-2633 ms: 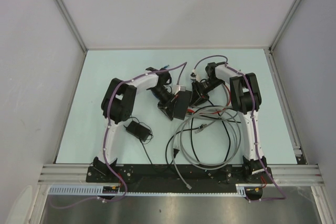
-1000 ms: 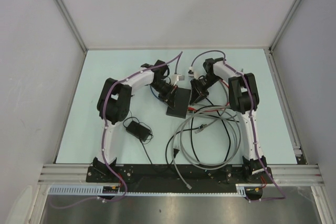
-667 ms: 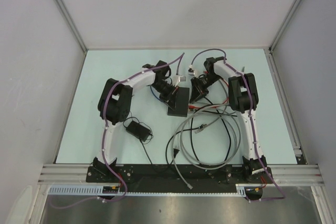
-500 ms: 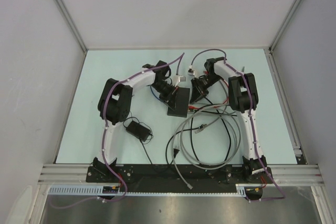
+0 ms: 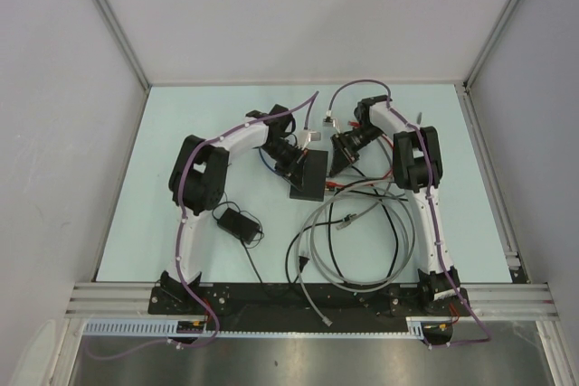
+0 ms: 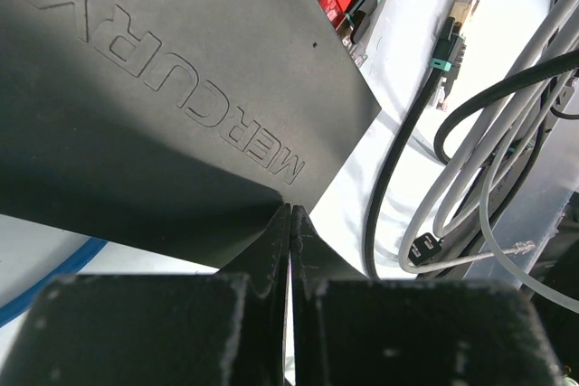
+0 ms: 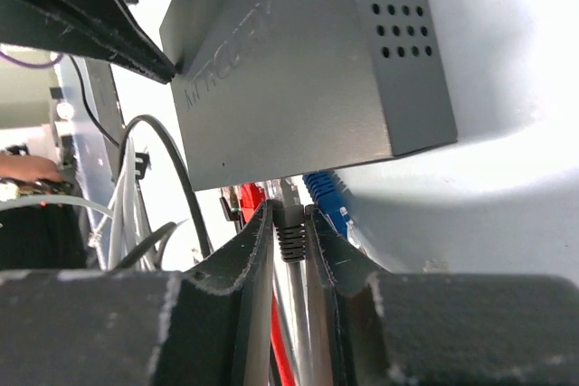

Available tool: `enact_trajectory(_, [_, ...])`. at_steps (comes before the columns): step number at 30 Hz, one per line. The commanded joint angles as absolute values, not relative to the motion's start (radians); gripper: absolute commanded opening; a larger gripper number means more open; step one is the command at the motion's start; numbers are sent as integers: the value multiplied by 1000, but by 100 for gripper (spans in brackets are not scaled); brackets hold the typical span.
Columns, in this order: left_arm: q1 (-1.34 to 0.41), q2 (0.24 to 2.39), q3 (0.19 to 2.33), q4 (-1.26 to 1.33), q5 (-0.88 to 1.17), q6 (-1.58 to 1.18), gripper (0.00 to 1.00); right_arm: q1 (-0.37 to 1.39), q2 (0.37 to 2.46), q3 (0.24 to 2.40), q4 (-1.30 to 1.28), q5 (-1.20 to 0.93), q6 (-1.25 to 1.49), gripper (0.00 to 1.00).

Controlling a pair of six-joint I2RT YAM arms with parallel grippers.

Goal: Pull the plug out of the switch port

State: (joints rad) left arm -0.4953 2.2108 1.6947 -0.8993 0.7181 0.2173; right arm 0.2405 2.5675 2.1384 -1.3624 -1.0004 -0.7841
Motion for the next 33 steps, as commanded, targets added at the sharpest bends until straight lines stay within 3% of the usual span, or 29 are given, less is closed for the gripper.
enact_trajectory(1, [-500,2292,1663,-867,511,276,0,172,2546,2172,-1513,-907,-879,5])
enact_trajectory(10, [-500,2287,1655,-865,503,281,0,149,2458,2001,-1231,-828,-551,1])
enact_trajectory(12, [-500,2287,1652,-864,505,279,0,147,2450,1993,-1213,-839,-545,9])
enact_trajectory(13, [-500,2287,1652,-862,506,279,0,147,2451,1999,-1216,-847,-540,21])
enact_trajectory(15, [-502,2292,1655,-862,508,281,0,146,2482,2042,-1251,-883,-528,33])
enact_trajectory(18, [-503,2290,1658,-865,505,281,0,146,2499,2054,-1256,-936,-509,35])
enact_trajectory(21, [-503,2287,1657,-865,503,282,0,146,2487,2071,-1267,-931,-531,24])
enact_trajectory(23, [-503,2284,1652,-862,506,281,0,137,2467,2082,-1269,-899,-544,24])
enact_trajectory(27, [-503,2295,1658,-857,517,276,0,115,2392,2106,-1284,-825,-612,35])
enact_trajectory(33, [-508,2306,1683,-862,522,273,0,87,2283,2045,-1122,-759,-540,43])
